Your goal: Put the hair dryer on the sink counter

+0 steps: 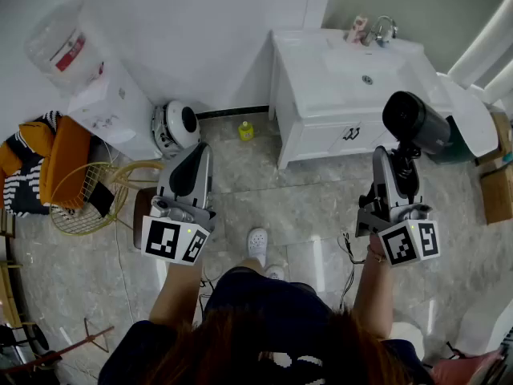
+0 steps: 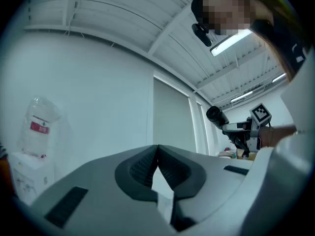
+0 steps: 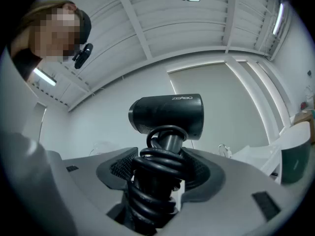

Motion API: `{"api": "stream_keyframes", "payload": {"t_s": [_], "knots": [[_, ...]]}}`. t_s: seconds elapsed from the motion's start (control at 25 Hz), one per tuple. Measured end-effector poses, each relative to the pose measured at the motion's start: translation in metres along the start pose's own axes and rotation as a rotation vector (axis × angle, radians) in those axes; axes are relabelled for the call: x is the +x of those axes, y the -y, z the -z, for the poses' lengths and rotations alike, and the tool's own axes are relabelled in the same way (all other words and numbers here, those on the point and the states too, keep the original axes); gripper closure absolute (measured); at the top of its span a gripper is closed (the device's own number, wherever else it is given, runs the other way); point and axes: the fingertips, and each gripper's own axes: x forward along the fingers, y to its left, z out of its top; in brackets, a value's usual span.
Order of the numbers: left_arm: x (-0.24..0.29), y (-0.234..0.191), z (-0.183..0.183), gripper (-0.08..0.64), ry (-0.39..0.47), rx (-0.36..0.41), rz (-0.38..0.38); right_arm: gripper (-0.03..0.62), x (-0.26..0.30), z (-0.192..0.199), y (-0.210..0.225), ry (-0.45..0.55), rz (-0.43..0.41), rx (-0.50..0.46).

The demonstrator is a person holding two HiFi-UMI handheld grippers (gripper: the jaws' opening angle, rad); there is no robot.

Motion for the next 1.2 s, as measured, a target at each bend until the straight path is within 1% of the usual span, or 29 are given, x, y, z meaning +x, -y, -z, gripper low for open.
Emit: {"api": "stream_keyframes", "payload": {"t_s": [0.16,0.32,0.48,0.64,0.8,0.96,1.2], "knots": [[-0.040,0.020,-0.017,0.541,0.008,-0.010,-0.015,0.304,-0.040,-0.016,-0.027,0.005,-0.029,-0.003],[-0.073,0.050,-0.020,0.541,0.008,0.002,-0.014,0.302,-0.083,-0.023,-0.038,0.021,-0.040,-0.006],[-0.089,0.065,-0.025,0.541,0.009,0.010,-0.014,0.302,-0.105,-0.026,-0.039,0.025,-0.037,0.018],[-0.094,0.077,-0.030,0.541,0.014,0.021,0.000,0.302,-0.120,-0.033,-0.034,0.042,-0.029,0.024],[-0.088,0.080,-0.033,0.541,0.022,0.031,0.012,0.302,-0.121,-0.040,-0.030,0.062,-0.019,0.018],[-0.074,0.073,-0.029,0.541,0.029,0.026,0.025,0.302,-0.111,-0.037,-0.027,0.066,-0.012,0.010],[-0.034,0.043,-0.013,0.541,0.024,0.016,0.058,0.302,-0.067,-0.022,-0.027,0.053,0.005,0.000]]}}
